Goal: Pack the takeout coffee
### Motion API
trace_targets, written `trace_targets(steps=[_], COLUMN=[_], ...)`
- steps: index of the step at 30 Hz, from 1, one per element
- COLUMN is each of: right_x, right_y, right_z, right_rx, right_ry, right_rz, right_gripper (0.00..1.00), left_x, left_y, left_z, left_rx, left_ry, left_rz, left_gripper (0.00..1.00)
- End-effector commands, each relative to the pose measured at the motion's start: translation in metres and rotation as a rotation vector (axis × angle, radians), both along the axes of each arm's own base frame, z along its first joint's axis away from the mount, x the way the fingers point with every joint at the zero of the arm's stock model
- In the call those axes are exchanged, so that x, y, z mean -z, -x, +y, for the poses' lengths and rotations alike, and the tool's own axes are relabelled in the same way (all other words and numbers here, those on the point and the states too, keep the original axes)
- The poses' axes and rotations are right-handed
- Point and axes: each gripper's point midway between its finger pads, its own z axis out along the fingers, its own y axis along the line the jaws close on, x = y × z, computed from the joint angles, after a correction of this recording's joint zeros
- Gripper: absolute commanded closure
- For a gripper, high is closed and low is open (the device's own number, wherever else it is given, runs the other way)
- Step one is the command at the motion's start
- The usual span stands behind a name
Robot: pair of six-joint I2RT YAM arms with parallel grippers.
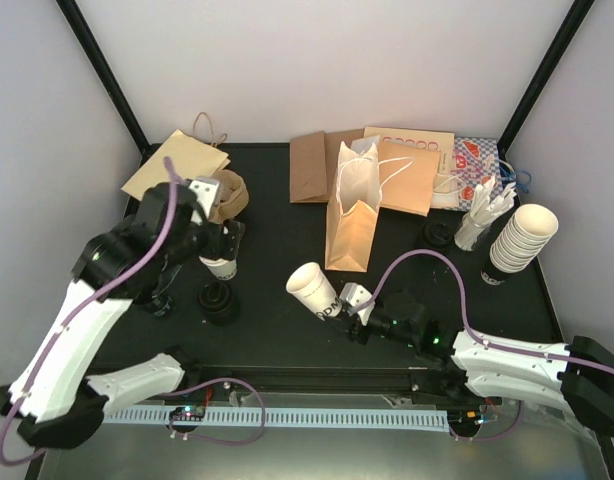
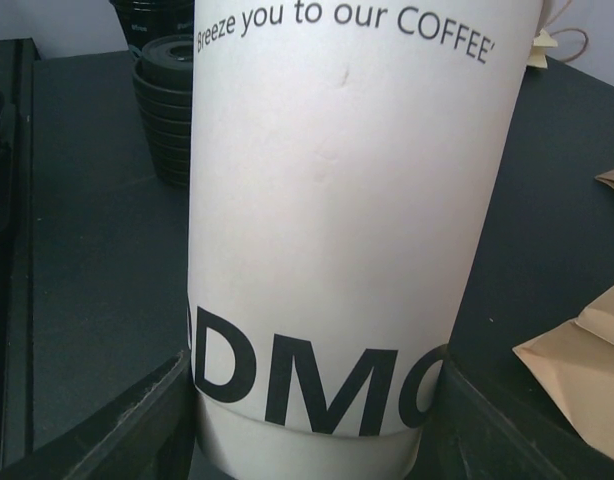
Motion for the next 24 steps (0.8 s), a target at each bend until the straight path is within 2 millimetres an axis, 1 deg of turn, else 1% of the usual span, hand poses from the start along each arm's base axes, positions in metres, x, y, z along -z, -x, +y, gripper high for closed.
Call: trace_targets(steps=[1,4,8,11,13,15,18,19,21,24], right_x=[-0.021,-0.027,-0.035,-0.038,-0.039,-0.039,-0.04,-0.041,-0.043,-0.047], right_y=[0.003,0.003,0.003,0.004,0.004,0.005,0.007,0.007,0.009,0.01], right_z=[0.008,0.01,0.012,0.014,0.014,0.014,0.013,0.013,0.013,0.013], right_rx=[-0.043,-0.056,-0.068,-0.084,-0.085,-0.089,-0.103,-0.106,-0.112,-0.116], right_ry=[-0.057,-0.063,-0.069,-0.066,-0.063,-0.061,-0.057,-0.057,-0.059,-0.074], right_rz=[-0.065,-0.096,-0.133,-0.144,-0.144,-0.148,-0.155,-0.159,-0.164,-0.169], right_gripper=[0.37,0.37,0.37,0.37,0.37,0.37,0.37,0.37,0.37,0.37], left_x=[-0.02,-0.013,0.008,0.02,0.028,0.036,0.05,0.055,0.061,0.074], left_y=[0.01,0.021,0.036,0.046,0.059,0.062,0.065,0.066,0.069,0.066], left_z=[-0.021,-0.044,-0.078,-0.098,-0.114,-0.12,-0.123,-0.125,-0.131,-0.13], left_rx=[0.074,0.177,0.317,0.366,0.424,0.432,0.43,0.434,0.456,0.425], left_ry=[0.204,0.299,0.408,0.532,0.635,0.665,0.666,0.669,0.68,0.654], left_rz=[-0.068,-0.003,0.131,0.226,0.316,0.352,0.395,0.414,0.442,0.474], left_gripper=[0.01,0.01,0.01,0.08,0.14,0.15,0.15,0.18,0.3,0.33])
